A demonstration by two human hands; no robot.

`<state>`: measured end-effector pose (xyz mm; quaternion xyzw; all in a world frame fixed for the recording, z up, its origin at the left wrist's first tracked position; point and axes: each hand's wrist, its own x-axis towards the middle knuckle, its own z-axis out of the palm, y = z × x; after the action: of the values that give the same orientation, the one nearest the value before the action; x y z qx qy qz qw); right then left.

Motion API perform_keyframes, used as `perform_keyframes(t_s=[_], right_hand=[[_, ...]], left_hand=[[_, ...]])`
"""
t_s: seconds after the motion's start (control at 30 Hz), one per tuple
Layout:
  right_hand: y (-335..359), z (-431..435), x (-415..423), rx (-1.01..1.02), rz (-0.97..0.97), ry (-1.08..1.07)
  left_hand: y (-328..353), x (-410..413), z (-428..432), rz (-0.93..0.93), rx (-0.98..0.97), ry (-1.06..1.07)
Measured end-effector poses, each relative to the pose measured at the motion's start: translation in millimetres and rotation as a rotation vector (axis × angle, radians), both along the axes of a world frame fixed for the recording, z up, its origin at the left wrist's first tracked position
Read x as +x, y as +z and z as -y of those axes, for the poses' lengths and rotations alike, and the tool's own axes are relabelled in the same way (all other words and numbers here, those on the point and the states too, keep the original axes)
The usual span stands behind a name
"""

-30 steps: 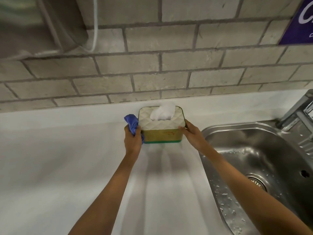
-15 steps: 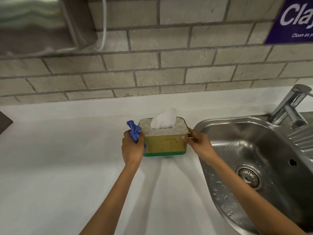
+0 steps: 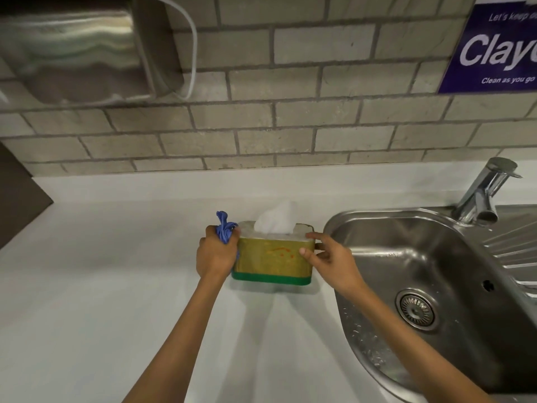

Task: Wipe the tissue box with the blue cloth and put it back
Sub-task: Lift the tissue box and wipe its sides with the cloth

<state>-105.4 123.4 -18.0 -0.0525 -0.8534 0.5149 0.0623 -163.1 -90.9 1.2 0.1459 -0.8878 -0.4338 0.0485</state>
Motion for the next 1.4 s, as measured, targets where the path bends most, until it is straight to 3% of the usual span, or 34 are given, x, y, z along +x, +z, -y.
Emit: perform_keyframes(t_s=[0.23,0.33,0.47,0.67,0.77,0.9,1.03,1.23,1.33,1.4], right_hand=[[-9,-14,0,0.432,0.076,0.334],[-20,-7,-3,0.537,-0.015,0.282],[-24,-9,-13,0.492,-0.085,0.155],[-18,-22,-25,0.709,-0.127,0.139],[-15,-26,-29,0.628,-0.160,0.186],[-13,-24,-33,0.390,-0.124,0.273],[-14,-23,-35,0.303,-0.082,0.250],[-15,-24,-36,0.293,-0.082,0.219],[-15,-23,-36,0.288,-0.092,0.211],[-15,-22,-35,0.286,-0.110,0.202]], left_hand=[[6,-5,-5,0.019,-0.018,0.015],[12,-12,-7,0.035,-0.044,-0.003],[15,-19,-7,0.041,-0.037,-0.016],[9,-19,0,0.042,0.095,0.000],[9,-13,1,-0.097,0.183,0.043],[7,10,-7,-0.507,0.231,0.034],[0,25,-22,-0.697,-0.087,-0.175],[-22,35,-50,-0.455,-0.496,-0.312],[-31,36,-52,-0.387,-0.495,-0.356],[-29,35,-57,-0.372,-0.378,-0.314]])
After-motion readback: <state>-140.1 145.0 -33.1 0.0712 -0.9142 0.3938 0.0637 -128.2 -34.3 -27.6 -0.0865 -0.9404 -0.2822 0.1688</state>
